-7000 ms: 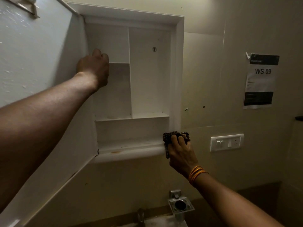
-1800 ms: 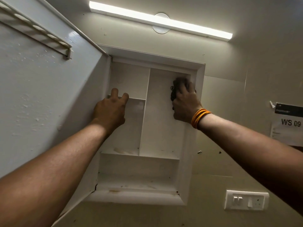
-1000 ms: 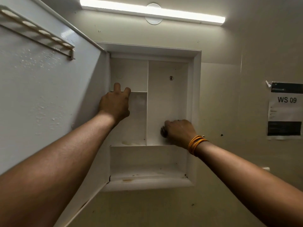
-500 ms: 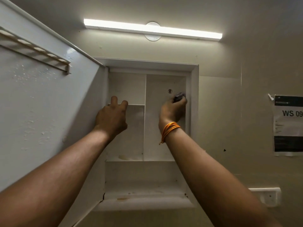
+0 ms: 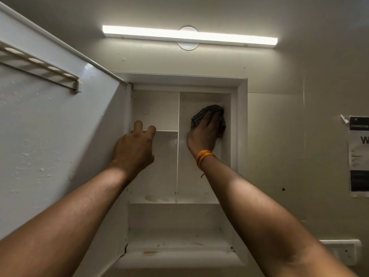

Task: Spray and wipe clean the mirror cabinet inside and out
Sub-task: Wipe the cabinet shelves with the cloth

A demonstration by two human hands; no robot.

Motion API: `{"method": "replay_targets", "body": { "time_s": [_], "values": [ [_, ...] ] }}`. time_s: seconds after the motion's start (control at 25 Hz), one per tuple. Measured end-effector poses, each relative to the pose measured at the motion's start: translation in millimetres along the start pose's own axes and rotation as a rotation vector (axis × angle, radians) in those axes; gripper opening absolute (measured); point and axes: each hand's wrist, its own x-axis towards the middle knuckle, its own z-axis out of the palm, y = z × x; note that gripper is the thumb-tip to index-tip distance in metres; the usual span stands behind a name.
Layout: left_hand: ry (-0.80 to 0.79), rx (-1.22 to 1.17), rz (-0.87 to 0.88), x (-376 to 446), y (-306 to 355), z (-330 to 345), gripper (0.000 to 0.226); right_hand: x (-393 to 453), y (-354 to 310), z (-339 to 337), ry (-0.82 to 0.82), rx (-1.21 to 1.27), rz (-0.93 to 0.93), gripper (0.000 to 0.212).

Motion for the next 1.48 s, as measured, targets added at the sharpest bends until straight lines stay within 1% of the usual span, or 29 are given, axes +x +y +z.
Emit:
{"method": "replay_targets", "body": {
  "time_s": [0.12, 0.2, 0.28, 0.4, 0.44, 0.56, 0.72, 0.84, 0.92, 0.96, 1.08, 1.16, 1.36, 1.44, 1.48],
  "values": [
    [0.006, -0.025, -0.013, 0, -1, 2, 0.061, 18, -11, -4, -0.043, 0.03, -0.018, 0.083],
    [0.015, -0.04, -0.017, 0, 1, 3, 0.061, 20, -5, 1, -0.041, -0.032, -0.075, 0.083],
    [0.009, -0.044, -0.022, 1, 4, 3, 0.063, 19, 6, 9, -0.038, -0.122, -0.235, 0.081],
    [0.002, -0.04, -0.027, 1, 8, 3, 0.066, 18, 14, 17, -0.104, -0.176, -0.522, 0.075],
    [0.004, -0.04, -0.026, 1, 9, 4, 0.067, 18, 14, 17, -0.122, -0.173, -0.565, 0.074],
    [0.007, -0.052, -0.034, 0, 10, 5, 0.066, 14, 21, 14, -0.139, -0.168, -0.601, 0.073],
    [0.021, -0.069, -0.046, 0, 9, 8, 0.066, -16, 57, 12, -0.098, -0.203, -0.785, 0.054],
    [0.04, -0.078, -0.057, 0, 12, 9, 0.062, -38, 81, 10, -0.164, -0.244, -0.863, 0.052],
    [0.048, -0.069, -0.06, 1, 12, 9, 0.06, -44, 82, 9, -0.189, -0.255, -0.822, 0.055],
    [0.048, -0.06, -0.059, 2, 10, 10, 0.06, -46, 79, 7, -0.183, -0.245, -0.754, 0.056],
    [0.023, -0.044, -0.046, 0, 8, 11, 0.066, -55, 69, 3, -0.108, -0.169, -0.422, 0.066],
    [0.003, -0.044, -0.045, -1, 8, 10, 0.067, -60, 67, 2, -0.086, -0.118, -0.287, 0.072],
    [-0.019, -0.053, -0.032, 0, 6, 7, 0.068, -89, 56, 5, -0.148, 0.023, -0.071, 0.073],
    [-0.017, -0.054, -0.029, 0, 6, 6, 0.067, -101, 52, 7, -0.18, 0.064, -0.003, 0.066],
    [-0.016, -0.059, -0.032, 0, 7, 5, 0.067, -103, 52, 7, -0.206, 0.078, -0.007, 0.062]
  ]
}}
